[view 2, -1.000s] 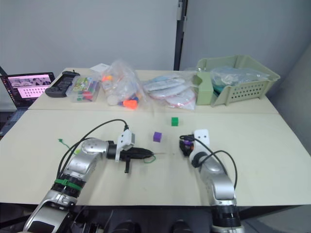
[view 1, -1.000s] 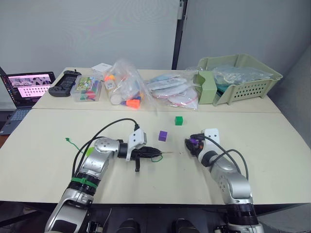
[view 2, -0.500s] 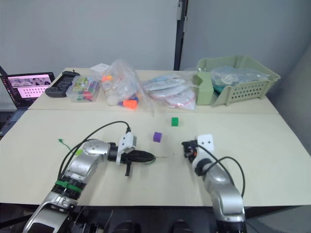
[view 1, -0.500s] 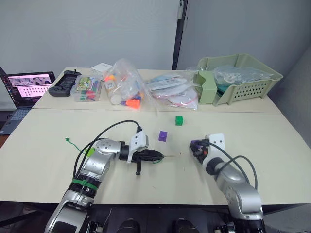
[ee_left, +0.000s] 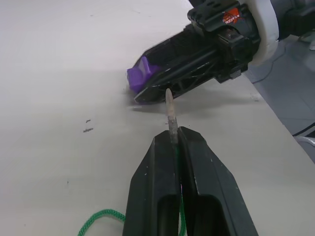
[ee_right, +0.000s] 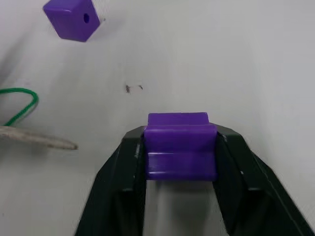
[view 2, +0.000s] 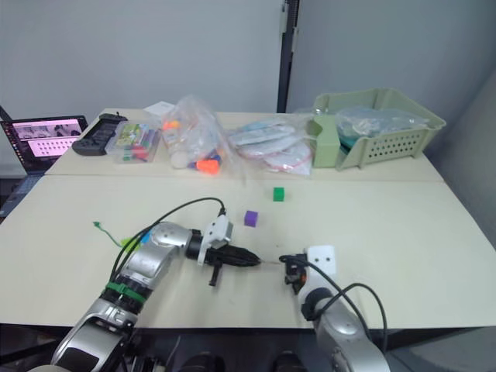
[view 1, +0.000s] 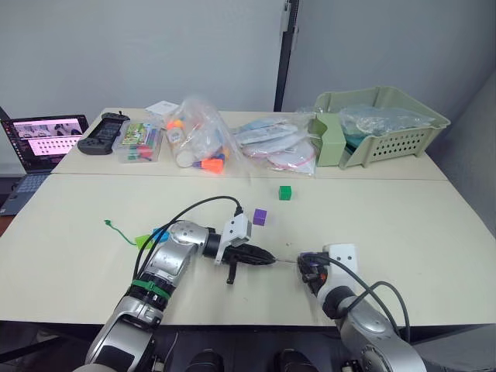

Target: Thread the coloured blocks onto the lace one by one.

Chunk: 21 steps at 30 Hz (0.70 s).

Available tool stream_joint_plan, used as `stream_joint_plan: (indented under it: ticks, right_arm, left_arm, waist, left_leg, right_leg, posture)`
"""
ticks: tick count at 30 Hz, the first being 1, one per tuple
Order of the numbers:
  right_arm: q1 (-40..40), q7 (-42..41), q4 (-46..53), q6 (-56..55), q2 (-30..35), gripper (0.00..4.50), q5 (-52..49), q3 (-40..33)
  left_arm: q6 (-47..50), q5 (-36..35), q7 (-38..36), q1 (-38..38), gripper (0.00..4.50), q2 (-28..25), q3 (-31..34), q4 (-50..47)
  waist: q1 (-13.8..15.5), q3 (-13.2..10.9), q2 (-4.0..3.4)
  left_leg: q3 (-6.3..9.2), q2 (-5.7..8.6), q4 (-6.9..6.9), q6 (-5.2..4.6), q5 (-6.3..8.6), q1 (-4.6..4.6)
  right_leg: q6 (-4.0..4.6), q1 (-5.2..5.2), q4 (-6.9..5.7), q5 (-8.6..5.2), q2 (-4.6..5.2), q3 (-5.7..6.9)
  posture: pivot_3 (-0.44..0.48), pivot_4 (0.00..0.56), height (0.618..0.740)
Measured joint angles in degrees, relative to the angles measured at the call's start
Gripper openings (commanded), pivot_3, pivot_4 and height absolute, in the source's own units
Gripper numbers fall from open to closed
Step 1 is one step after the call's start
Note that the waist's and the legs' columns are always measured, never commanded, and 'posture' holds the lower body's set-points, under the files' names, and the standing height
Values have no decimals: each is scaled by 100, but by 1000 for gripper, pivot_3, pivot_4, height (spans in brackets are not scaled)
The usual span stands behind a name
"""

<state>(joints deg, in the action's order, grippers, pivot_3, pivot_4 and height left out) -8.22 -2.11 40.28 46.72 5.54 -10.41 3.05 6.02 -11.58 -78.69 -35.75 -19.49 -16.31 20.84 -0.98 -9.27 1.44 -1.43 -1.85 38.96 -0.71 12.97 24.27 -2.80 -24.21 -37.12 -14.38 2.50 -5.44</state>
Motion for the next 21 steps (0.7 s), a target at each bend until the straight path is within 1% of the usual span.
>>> stream_joint_plan:
  ticks: [2, 3, 4, 5, 7, 9, 12, 14, 15, 17, 19, 21]
  right_arm:
    - [34, -16, 117, 69, 11, 3576, -10, -79]
    - [61, -36, 173, 152, 12, 3835, -61, -136]
    - [108, -105, 255, 282, 9, 4399, -224, -233]
    - [125, -141, 299, 334, 8, 4463, -270, -272]
    - [192, -371, 487, 637, 66, 4463, -694, -566]
    - [337, -712, 688, 996, 369, 4463, -1248, -1073]
    - [802, -1253, 722, 1494, 1140, 4463, -1983, -1912]
    - [1048, -1548, 700, 1694, 1555, 4463, -2337, -2138]
    - [1170, -1803, 639, 1757, 1941, 4463, -2452, -2086]
    - [1433, -2590, 501, 1701, 3226, 4463, -2495, -1780]
    - [1602, -3564, 267, 1278, 4568, 4463, -2303, -1219]
    - [1719, -4503, -21, 450, 5620, 4463, -1789, -442]
  left_arm:
    - [-28, 4, -19, 0, 0, 3, -1, 73]
    - [-51, 5, -21, -2, 0, 3, 0, 98]
    - [-82, 11, -20, -5, 0, 2, 0, 126]
    - [-86, 12, -19, -5, 0, 3, 0, 129]
    - [-92, 13, -10, -4, 0, -1, 1, 130]
    - [-99, 14, 5, 3, 0, -38, 2, 127]
    - [-109, 17, 63, 69, 0, -105, 22, 95]
    - [-109, 17, 114, 123, 0, -117, 28, 55]
    - [-109, 17, 156, 163, 0, -118, 38, 2]
    - [-103, 17, 240, 268, 0, -120, 51, -107]
    - [-88, 17, 362, 397, 0, -125, 64, -246]
    - [-83, 21, 470, 527, 0, -127, 68, -372]
  waist:
    - [-1, 0, 0]
    - [0, 0, 0]
    - [0, 0, 0]
    - [1, 0, 0]
    - [16, 0, 0]
    - [19, 0, 1]
    - [12, 0, 1]
    - [8, 0, 0]
    - [5, -1, -1]
    - [-3, -2, -5]
    - [-7, -2, -5]
    - [3, -2, -5]
  left_leg:
    - [0, -1, 0, 0, 0, 2]
    - [1, 0, 0, 0, 0, 1]
    - [0, 0, 0, 0, 0, 2]
    - [0, 0, 0, 0, 0, 2]
    - [2, 0, 1, 0, 0, 2]
    - [1, 1, 3, 0, 0, 2]
    - [1, 0, 2, 0, 0, -2]
    - [5, -2, -2, 0, 0, -1]
    - [5, -1, -1, 0, 0, 1]
    - [-3, 2, -1, -1, 0, 0]
    - [-3, 0, -6, -1, 1, -2]
    - [-1, -1, -6, -1, 1, -2]
  right_leg:
    - [0, -2, 0, 0, -1, 0]
    - [0, -1, 0, 0, -1, 0]
    - [0, -1, 0, 0, 0, -1]
    - [0, 0, 0, 0, 0, -1]
    - [0, 1, 0, 0, 1, 0]
    - [0, 5, 3, 0, 2, -1]
    - [0, 7, 2, 0, 1, -1]
    - [1, 4, 1, 0, -3, 2]
    - [1, 4, 2, 0, -2, 1]
    - [-1, 5, 8, -1, 2, -3]
    - [-1, 7, 11, -1, 1, -1]
    - [-1, 5, 12, -2, 0, 1]
  posture:
    - [0, 150, 734]
    - [0, 150, 734]
    - [0, 150, 734]
    - [0, 150, 734]
    - [0, 150, 734]
    - [0, 150, 734]
    - [0, 150, 734]
    - [0, 150, 734]
    - [0, 150, 734]
    - [0, 150, 734]
    - [0, 150, 734]
    - [0, 150, 734]
